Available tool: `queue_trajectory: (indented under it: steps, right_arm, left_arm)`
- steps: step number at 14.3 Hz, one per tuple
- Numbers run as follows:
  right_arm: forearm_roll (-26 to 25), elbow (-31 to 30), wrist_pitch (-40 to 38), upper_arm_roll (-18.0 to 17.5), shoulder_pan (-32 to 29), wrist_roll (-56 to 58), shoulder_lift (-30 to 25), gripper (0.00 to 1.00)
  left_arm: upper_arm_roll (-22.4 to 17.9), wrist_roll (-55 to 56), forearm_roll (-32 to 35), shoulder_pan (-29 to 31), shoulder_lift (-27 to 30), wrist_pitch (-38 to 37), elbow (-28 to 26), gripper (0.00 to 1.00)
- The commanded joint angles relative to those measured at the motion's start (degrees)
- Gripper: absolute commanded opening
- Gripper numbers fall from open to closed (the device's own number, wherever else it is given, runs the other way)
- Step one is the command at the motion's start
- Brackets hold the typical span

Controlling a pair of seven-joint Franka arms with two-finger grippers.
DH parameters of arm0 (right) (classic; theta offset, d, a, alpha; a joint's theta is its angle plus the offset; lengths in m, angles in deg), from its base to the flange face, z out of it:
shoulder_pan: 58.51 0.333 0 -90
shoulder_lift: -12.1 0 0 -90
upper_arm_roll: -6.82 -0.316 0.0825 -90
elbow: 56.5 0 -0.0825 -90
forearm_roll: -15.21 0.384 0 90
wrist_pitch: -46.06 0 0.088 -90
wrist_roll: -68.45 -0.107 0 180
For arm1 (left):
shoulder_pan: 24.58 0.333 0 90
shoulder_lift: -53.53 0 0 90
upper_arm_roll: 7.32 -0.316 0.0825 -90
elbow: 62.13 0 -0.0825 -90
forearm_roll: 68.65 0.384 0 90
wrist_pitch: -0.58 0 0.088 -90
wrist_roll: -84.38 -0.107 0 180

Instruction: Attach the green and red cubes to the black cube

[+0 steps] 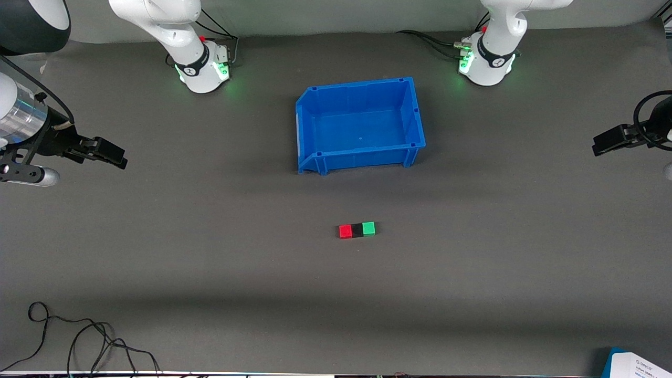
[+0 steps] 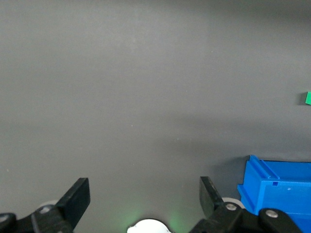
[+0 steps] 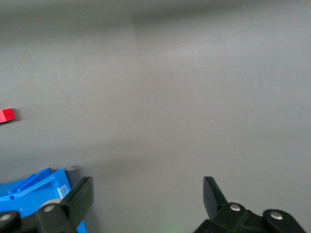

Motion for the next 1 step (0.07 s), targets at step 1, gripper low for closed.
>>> queue_trajectory:
  steps: [1]
  right_arm:
    - [-1.23,-0.69,0.06,-0.21,-0.44,1.86,-0.73,1.0]
  left_arm:
    - [-0.3,-4.61,-0.14,0.2,1.16,2.4,-0.66,1.0]
